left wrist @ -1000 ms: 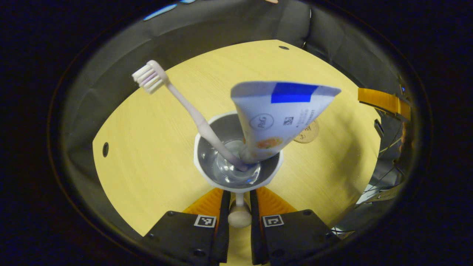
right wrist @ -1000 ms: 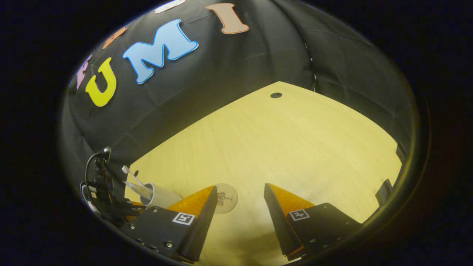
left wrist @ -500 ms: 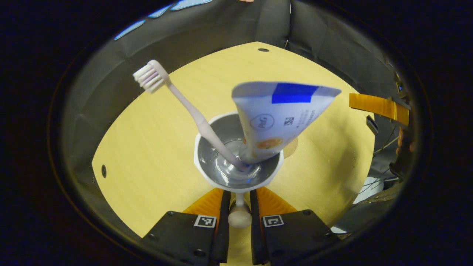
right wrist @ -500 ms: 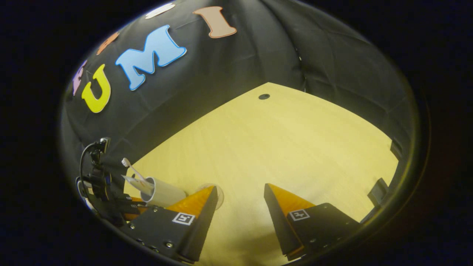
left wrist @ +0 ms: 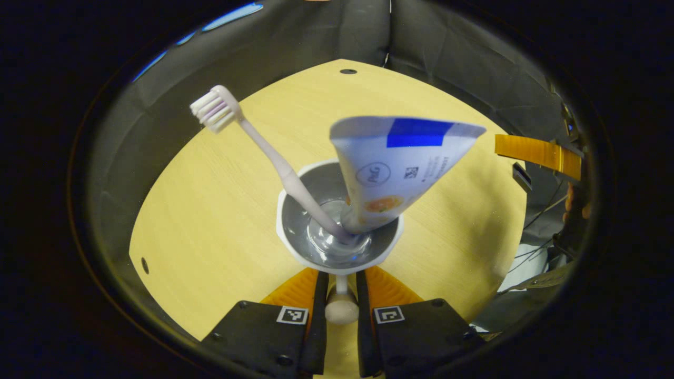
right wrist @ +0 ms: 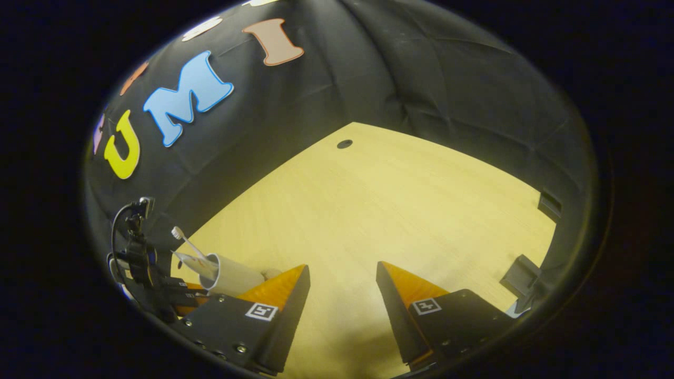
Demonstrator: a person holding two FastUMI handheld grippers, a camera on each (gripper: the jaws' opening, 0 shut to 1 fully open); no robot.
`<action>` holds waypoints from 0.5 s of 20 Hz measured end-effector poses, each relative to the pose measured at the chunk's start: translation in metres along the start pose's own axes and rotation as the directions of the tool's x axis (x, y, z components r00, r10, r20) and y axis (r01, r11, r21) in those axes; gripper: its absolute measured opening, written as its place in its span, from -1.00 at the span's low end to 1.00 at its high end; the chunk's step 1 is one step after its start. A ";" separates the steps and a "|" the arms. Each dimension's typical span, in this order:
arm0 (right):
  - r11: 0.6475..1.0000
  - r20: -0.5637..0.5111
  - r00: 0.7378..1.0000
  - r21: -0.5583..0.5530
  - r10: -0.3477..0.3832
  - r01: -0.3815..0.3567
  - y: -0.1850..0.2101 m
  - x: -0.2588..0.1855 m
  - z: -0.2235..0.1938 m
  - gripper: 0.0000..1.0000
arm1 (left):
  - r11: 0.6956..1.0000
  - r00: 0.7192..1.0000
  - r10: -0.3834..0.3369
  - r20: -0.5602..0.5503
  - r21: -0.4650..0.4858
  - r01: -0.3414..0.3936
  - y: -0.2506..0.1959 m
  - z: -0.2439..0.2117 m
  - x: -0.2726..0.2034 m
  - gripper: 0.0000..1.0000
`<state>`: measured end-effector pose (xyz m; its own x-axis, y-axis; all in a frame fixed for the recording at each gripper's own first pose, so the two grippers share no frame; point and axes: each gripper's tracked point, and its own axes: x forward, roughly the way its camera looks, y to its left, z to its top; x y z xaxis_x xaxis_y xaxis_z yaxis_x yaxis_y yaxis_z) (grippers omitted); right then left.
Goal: Put the toothbrush and toothpaste on the desktop into the cup, then pick up the cup and place it on the coaster on the desktop.
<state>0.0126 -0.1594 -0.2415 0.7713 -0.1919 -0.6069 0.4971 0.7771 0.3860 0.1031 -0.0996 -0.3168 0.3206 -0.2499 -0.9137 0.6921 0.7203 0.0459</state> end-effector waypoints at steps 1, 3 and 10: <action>1.000 0.001 1.000 0.006 -0.005 0.005 -0.003 0.000 0.002 0.54 | 1.000 1.000 -0.003 -0.002 0.006 0.003 -0.004 0.001 0.002 -0.37; 1.000 -0.002 1.000 0.016 -0.013 0.013 -0.010 -0.002 0.002 0.54 | 1.000 1.000 -0.006 -0.007 0.018 0.006 -0.001 0.000 -0.002 -0.37; 1.000 -0.007 1.000 0.021 -0.022 0.023 -0.021 -0.004 0.003 0.54 | 1.000 0.999 0.014 -0.029 0.018 -0.013 0.002 -0.003 -0.002 -0.38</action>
<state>0.0006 -0.1764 -0.2453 0.7571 -0.2051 -0.6203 0.5226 0.7598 0.3867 0.1022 -0.0959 -0.3158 0.3115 -0.2212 -0.9242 0.6996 0.7115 0.0655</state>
